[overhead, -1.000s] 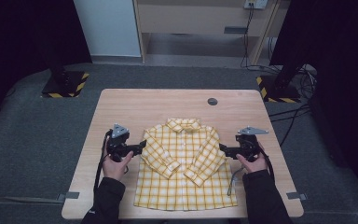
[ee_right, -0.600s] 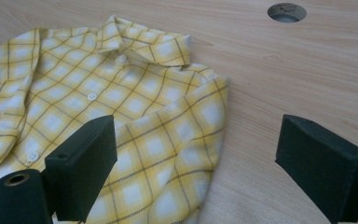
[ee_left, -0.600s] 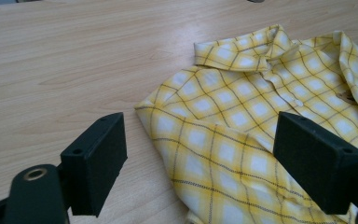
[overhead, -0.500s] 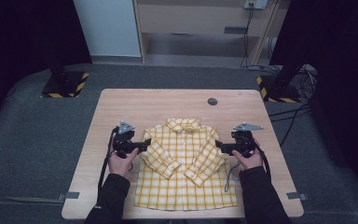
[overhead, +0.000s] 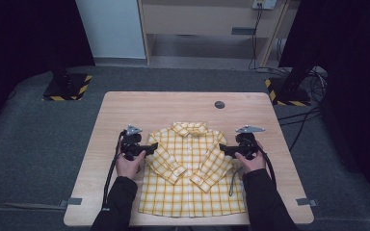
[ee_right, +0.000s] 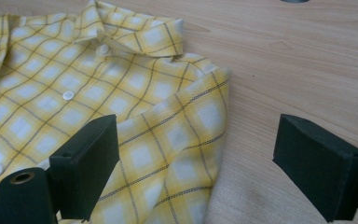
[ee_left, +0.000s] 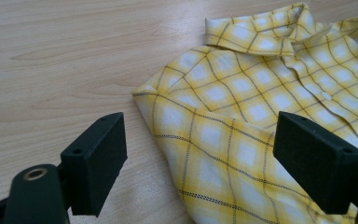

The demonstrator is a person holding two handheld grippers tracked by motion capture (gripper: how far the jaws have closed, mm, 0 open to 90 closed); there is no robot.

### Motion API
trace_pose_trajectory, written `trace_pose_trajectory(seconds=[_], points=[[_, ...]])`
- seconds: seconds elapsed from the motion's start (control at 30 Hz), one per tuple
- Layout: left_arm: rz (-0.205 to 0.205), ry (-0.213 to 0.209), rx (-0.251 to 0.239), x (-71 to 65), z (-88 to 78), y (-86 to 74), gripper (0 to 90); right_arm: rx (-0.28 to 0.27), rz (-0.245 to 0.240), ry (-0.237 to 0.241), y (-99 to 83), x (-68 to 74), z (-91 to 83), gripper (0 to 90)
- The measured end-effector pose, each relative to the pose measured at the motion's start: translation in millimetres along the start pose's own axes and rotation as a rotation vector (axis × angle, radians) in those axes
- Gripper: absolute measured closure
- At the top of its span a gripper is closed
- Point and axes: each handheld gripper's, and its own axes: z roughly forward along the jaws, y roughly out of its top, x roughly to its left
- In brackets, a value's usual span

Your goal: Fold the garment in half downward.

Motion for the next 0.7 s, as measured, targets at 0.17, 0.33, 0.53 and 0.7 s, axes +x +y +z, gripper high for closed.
trace_pose_trajectory(seconds=[0.17, 0.33, 0.53, 0.7], points=[[-0.023, -0.007, 0.001, 4.6, 6.0, -1.2, 16.3, 0.012, 0.005, -0.015, -2.1, -4.0, 6.2, 14.9], [-0.023, 0.003, 0.013, 6.0, 13.7, -2.7, 16.3, 0.018, 0.017, -0.027, -4.4, -6.7, 12.9, 16.2], [-0.032, -0.003, 0.027, 6.6, 21.2, -5.4, 16.9, 0.017, 0.020, -0.038, -6.2, -7.6, 20.9, 18.8], [-0.028, -0.002, 0.041, 7.7, 26.0, -8.1, 17.2, 0.026, 0.027, -0.037, -8.4, -8.2, 28.8, 20.7]])
